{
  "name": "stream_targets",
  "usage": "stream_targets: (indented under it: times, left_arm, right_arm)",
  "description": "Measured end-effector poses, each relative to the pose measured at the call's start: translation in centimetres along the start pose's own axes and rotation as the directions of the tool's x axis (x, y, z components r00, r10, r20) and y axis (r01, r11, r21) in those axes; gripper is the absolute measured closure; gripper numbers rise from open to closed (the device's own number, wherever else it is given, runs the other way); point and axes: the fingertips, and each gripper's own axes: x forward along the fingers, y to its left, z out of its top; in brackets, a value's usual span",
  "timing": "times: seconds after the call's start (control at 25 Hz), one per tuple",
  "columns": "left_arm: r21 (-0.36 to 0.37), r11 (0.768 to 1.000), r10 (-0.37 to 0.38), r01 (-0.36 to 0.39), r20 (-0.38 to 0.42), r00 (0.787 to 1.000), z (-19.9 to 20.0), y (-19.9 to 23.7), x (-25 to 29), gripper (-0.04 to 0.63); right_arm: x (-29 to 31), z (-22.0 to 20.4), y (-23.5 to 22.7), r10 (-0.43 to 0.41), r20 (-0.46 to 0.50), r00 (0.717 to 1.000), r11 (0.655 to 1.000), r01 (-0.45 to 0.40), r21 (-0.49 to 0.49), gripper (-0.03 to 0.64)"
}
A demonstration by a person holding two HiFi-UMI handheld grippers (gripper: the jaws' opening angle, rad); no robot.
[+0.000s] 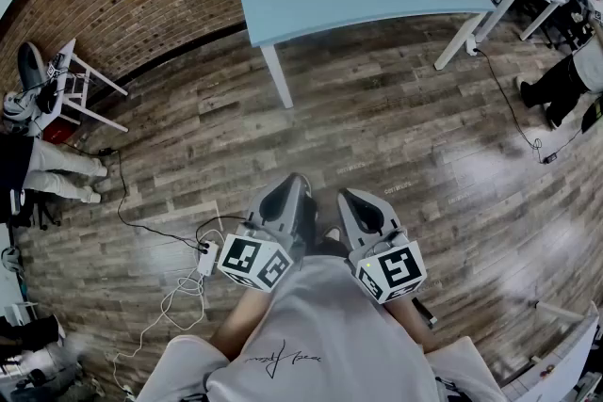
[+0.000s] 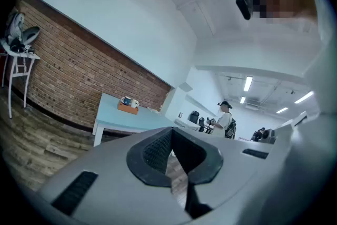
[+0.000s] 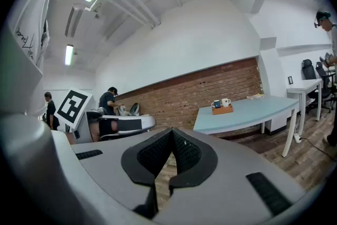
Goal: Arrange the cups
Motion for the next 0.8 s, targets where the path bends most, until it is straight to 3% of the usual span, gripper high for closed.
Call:
stream_targets:
  times: [0.44,0.8]
  left_arm:
    - [0.010,0.999,-0.031,0.031,-0.004,1.000,2.4,2.1,4.2,0.586]
    - [0.036,0.998,-0.048,0.049,-0.027,0.998,3.7,4.9,9.0,0.586]
  right_arm:
    - [4.1,1.4,-3.1,-0.037,-0.027,0.999,0.999,0.037,0.004,0.597]
    - [8.5,2.7,-6.3,-0.081,0.004,0.997,0.996,0.081,0.029,0.597]
